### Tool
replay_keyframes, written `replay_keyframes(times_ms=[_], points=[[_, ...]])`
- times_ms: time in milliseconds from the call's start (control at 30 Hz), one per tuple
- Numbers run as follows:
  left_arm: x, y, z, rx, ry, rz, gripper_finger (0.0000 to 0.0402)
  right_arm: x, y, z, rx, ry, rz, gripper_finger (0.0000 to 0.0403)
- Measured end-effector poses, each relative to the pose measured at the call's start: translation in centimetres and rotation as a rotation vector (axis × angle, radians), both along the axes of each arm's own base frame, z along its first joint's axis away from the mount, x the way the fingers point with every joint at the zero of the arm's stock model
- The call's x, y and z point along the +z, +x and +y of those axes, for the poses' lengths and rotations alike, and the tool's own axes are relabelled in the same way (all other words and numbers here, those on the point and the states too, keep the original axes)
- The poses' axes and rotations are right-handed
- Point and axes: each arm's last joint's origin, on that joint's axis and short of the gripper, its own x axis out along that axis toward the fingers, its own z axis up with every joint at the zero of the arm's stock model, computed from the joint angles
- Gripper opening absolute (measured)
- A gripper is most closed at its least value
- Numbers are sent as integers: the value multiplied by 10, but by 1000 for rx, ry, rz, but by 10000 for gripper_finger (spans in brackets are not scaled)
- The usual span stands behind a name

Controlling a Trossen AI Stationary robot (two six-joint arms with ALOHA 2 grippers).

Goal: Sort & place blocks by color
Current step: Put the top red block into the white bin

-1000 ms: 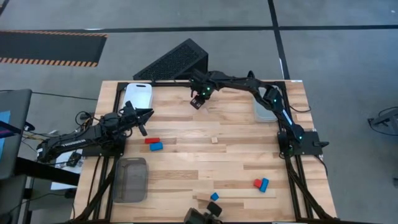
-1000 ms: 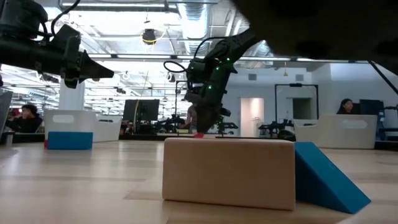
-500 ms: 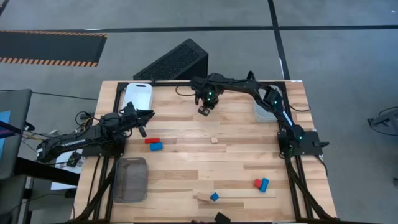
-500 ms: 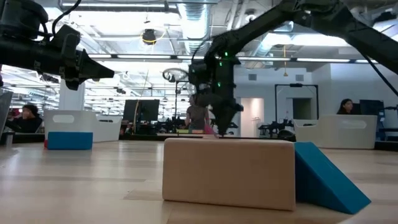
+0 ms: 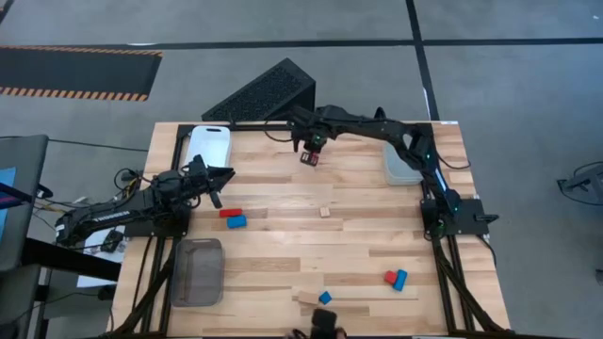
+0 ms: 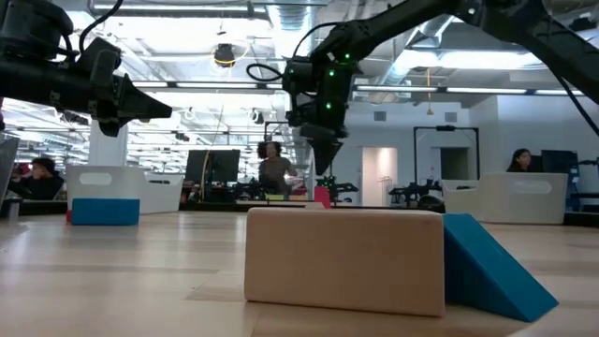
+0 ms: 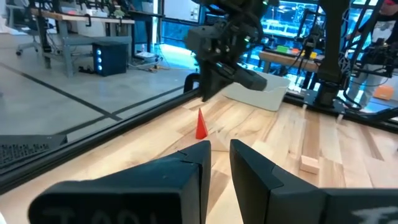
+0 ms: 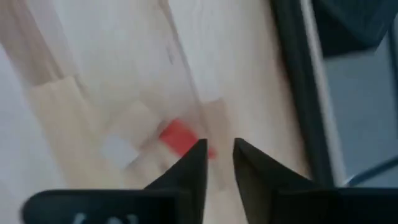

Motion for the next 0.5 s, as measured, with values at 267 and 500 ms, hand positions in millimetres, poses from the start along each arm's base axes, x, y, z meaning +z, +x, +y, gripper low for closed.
replay_keyframes(times_ms=[267,500], points=[[0,0,0,2,6,3,51,1,1,-6,312,-65,52,219],[0,0,0,0,-1,-1,51,-24,7,-6,428,21,70,231]])
